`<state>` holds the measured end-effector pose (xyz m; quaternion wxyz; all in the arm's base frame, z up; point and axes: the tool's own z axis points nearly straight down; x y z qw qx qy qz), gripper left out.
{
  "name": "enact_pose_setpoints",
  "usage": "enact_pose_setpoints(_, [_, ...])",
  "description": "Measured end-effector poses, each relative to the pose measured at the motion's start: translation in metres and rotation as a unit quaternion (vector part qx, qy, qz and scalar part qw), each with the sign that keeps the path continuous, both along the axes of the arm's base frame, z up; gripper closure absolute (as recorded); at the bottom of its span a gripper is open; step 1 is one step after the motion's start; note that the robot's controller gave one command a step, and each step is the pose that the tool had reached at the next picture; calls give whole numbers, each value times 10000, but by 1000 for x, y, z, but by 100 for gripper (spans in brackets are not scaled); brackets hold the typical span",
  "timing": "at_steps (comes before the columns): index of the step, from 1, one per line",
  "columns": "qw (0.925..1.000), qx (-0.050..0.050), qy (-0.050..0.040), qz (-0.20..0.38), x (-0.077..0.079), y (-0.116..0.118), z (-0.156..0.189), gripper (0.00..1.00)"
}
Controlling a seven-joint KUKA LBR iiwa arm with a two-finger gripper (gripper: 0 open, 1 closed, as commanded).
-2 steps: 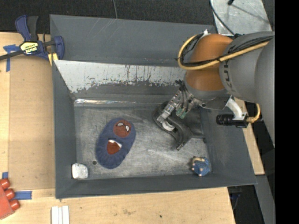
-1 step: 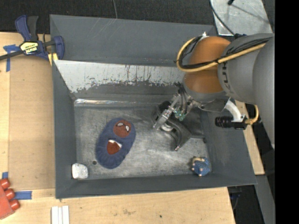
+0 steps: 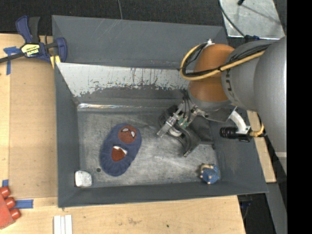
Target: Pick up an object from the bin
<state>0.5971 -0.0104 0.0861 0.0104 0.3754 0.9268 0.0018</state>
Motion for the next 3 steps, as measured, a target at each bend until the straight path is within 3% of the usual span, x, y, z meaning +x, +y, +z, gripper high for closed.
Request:
enact_pose_setpoints(1, [10000, -15, -46, -6, 2, -2, 2, 100])
enact_pose_setpoints(2, [9999, -39, -114, 62, 7, -37, 1, 100])
enact_pose_setpoints(3, [9960, 29, 88, -894, 5, -47, 153, 100])
